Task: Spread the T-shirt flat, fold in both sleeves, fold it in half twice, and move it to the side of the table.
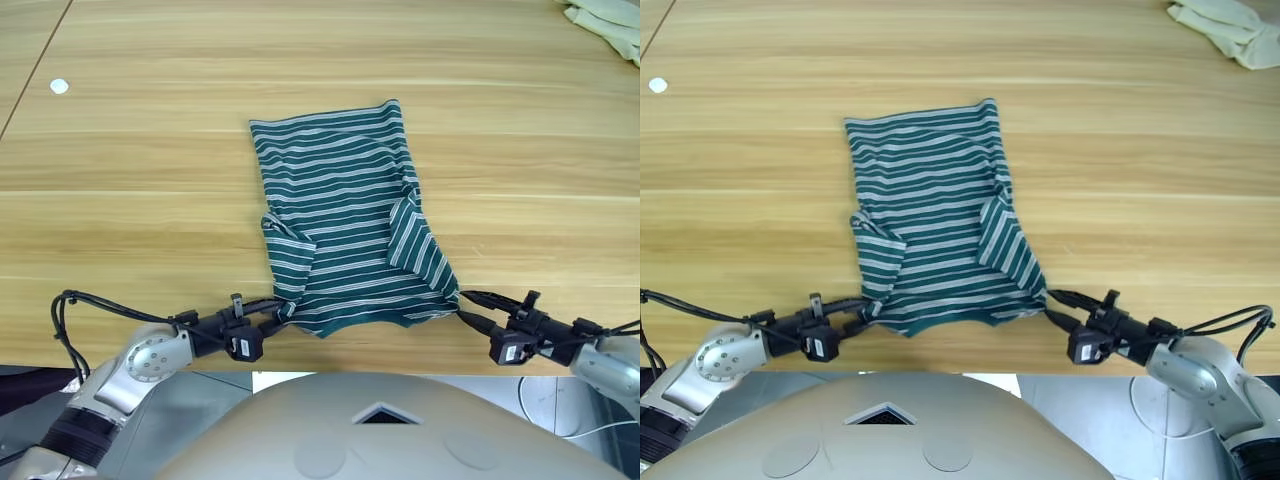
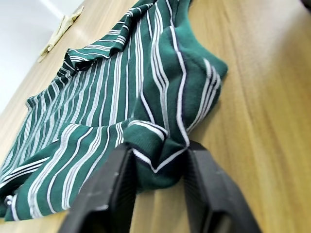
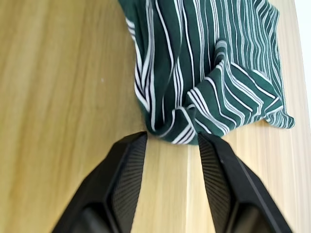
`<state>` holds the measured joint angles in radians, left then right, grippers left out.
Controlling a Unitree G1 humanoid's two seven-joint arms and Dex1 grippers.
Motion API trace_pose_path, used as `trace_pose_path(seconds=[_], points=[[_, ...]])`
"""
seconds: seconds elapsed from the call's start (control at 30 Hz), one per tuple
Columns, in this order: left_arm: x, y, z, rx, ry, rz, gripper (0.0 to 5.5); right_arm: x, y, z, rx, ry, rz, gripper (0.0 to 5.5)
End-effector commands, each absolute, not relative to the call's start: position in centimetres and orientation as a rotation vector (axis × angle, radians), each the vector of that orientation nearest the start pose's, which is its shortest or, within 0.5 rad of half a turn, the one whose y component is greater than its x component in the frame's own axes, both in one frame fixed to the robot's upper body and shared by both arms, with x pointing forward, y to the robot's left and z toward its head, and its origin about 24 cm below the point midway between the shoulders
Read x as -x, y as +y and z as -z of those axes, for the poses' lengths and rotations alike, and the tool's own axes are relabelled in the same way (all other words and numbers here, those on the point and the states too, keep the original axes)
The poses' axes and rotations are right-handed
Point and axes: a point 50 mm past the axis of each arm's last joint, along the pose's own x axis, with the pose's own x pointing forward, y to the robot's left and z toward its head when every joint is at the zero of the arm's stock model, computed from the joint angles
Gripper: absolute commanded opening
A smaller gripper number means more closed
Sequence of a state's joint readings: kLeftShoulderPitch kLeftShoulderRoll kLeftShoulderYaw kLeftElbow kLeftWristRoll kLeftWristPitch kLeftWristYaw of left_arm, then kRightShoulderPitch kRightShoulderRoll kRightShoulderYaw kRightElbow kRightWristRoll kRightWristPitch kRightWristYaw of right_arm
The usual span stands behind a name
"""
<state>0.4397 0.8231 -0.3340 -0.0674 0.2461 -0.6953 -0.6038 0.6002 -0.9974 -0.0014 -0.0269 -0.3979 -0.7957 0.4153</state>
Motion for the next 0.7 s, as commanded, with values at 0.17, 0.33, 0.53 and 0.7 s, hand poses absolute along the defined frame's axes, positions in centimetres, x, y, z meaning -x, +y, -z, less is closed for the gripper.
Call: trace_pose_path(seconds=[0.17,0.33,0.53,0.7], points=[[-8.1,18.9,1.1,-0.777,0.225,1.422,0.32,-11.0,-26.1,-2.0,1.184,0.175,-1.193,1.99],[-8.2,19.0,1.2,-0.779,0.227,1.417,0.15,-11.1,-25.7,-1.8,1.177,0.157,-1.215,1.99],[-8.1,19.1,1.5,-0.745,0.232,1.39,0.14,-10.7,-24.8,-2.0,1.136,0.085,-1.27,0.79],[-8.0,19.7,1.4,-0.732,0.247,1.355,0.13,-10.6,-24.4,-2.3,1.113,0.057,-1.263,0.01]])
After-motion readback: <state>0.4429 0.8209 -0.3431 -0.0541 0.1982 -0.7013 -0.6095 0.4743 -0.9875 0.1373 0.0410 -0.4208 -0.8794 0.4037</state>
